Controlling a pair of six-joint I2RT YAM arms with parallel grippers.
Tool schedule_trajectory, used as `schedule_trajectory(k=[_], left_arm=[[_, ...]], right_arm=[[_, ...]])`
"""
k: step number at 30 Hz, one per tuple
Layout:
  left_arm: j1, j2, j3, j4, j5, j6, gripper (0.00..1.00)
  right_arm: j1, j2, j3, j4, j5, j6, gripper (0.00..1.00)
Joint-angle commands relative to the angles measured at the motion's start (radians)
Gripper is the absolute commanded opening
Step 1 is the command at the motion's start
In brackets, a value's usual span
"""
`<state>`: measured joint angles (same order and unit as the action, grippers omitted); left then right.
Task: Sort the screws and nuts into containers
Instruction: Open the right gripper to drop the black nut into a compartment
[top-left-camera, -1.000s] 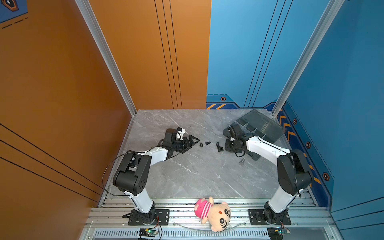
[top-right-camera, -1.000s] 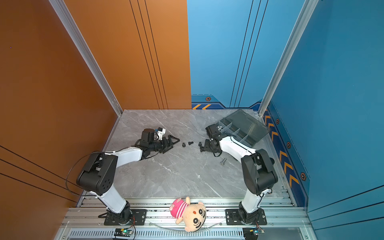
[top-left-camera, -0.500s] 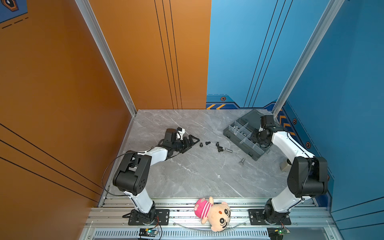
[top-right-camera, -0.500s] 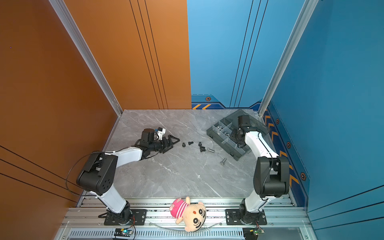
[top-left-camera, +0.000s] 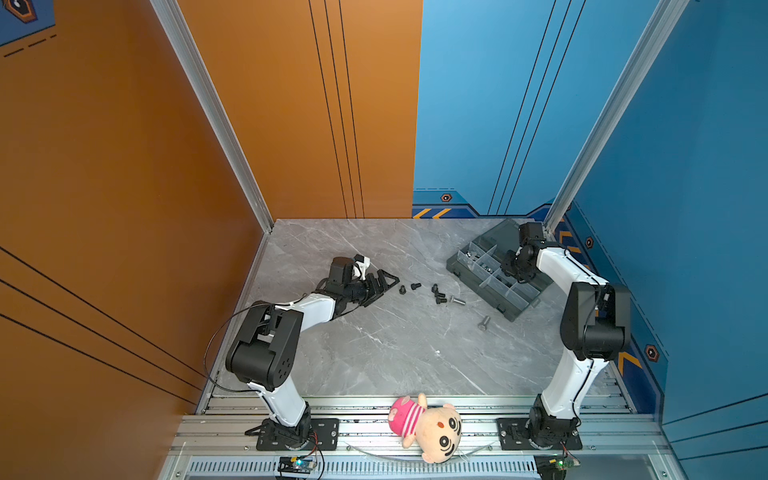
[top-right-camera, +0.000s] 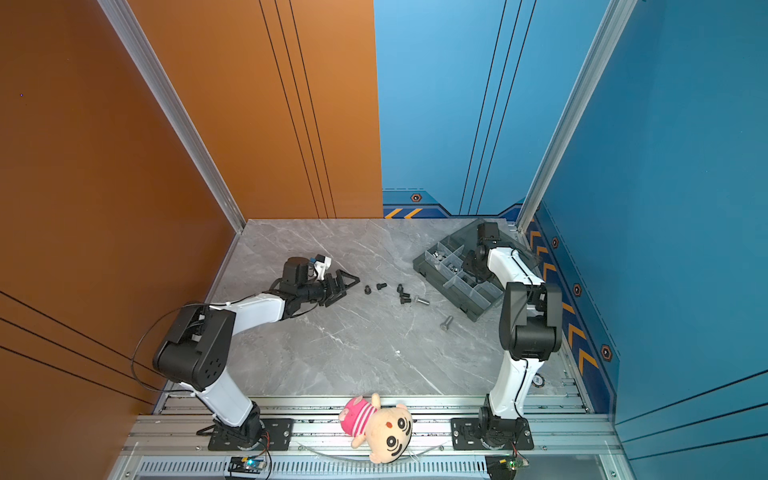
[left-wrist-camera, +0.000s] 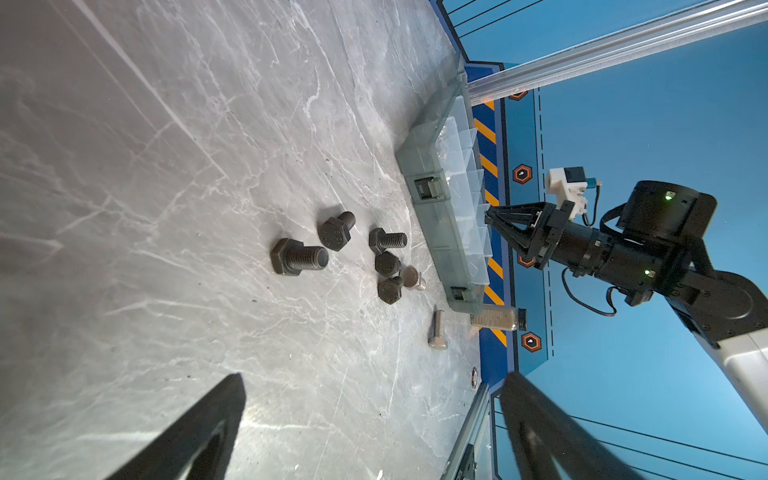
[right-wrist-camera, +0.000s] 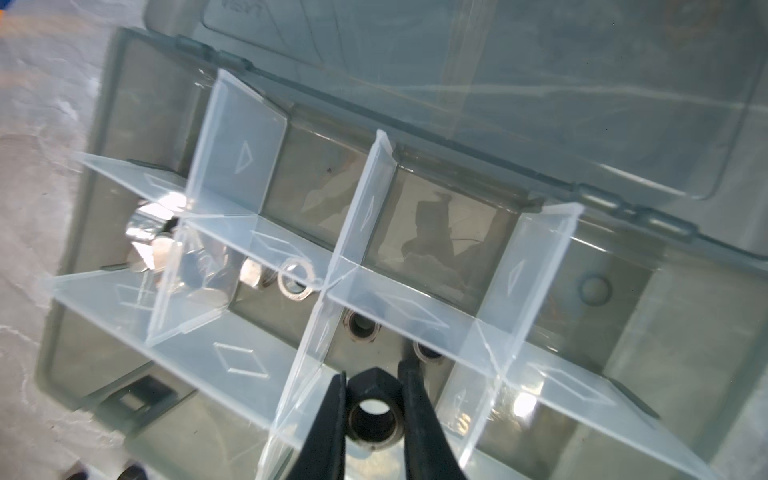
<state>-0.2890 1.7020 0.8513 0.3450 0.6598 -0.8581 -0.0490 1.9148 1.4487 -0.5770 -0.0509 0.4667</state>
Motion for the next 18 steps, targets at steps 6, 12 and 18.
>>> schedule_trajectory(k=[6, 12, 18], left_arm=[[-0.004, -0.008, 0.005, 0.000, 0.004, 0.002, 0.98], [-0.005, -0.004, 0.011, -0.001, 0.006, 0.002, 0.98], [-0.004, -0.011, 0.012, -0.011, 0.000, 0.004, 0.98]], right_arm=[[-0.006, 0.040, 0.033, -0.029, 0.011, -0.019, 0.21], [-0.005, 0.037, 0.035, -0.035, 0.008, -0.022, 0.36], [-0.005, 0.016, 0.038, -0.047, -0.004, -0.032, 0.41]])
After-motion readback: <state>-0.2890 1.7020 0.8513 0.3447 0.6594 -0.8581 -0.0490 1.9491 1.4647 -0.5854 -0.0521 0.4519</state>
